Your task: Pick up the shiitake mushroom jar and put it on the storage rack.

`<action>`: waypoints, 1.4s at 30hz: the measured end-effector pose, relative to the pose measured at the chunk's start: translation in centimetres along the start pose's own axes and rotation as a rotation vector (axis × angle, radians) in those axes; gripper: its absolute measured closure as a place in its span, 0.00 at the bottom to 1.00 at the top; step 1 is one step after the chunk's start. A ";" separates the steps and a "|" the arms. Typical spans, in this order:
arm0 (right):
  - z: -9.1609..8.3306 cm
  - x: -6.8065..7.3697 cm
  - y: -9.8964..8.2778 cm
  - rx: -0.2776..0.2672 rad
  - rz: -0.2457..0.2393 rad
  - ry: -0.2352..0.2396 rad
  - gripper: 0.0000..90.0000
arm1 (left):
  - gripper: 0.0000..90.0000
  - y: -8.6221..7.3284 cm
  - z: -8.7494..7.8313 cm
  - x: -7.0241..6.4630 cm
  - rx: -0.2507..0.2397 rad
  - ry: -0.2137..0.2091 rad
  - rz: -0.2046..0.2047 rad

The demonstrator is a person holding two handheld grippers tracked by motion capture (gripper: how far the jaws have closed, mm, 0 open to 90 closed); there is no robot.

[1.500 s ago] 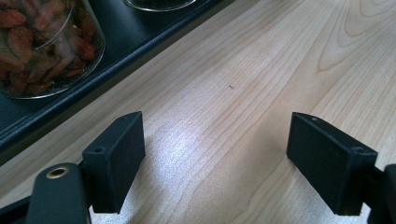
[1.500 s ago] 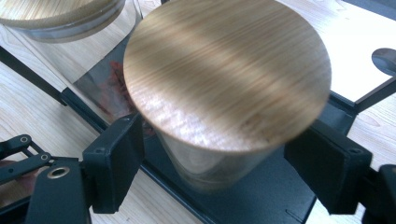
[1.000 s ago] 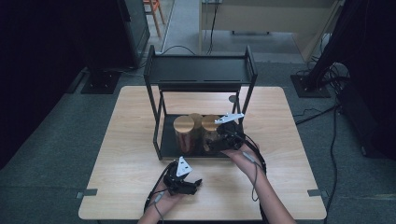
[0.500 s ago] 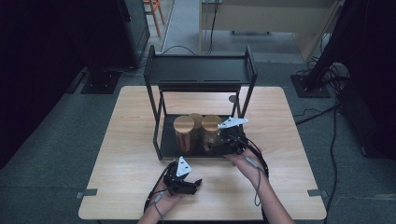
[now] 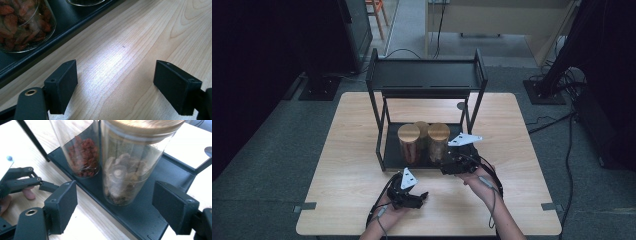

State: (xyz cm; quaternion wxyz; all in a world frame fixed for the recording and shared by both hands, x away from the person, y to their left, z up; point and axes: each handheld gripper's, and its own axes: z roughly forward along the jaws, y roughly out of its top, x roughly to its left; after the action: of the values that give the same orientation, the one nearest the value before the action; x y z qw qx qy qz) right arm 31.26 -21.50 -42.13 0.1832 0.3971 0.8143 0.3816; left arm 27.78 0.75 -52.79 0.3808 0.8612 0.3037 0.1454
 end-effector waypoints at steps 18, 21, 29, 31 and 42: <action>-0.3 0.4 -1.9 -0.049 -0.013 0.044 0.23 | 0.22 0.0 0.0 0.0 0.003 -0.001 0.001; -0.3 0.3 -2.3 -0.059 -0.007 0.053 0.23 | 0.22 0.0 0.0 0.0 0.003 -0.001 0.002; -0.2 0.3 -3.5 -0.082 -0.016 0.070 0.23 | 0.22 0.0 0.0 0.0 0.002 0.000 0.000; -0.2 0.3 -3.7 -0.086 -0.013 0.074 0.23 | 0.22 0.0 0.0 0.0 0.002 0.000 0.000; -0.1 0.2 -4.8 -0.090 -0.017 0.087 0.23 | 0.22 0.0 0.0 0.0 0.002 0.003 -0.006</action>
State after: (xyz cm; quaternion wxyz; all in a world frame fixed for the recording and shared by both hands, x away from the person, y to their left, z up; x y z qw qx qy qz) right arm 28.66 -23.32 -45.71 0.1687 0.3646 0.8068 0.4332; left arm 27.75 0.76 -52.78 0.3800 0.8605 0.3069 0.1451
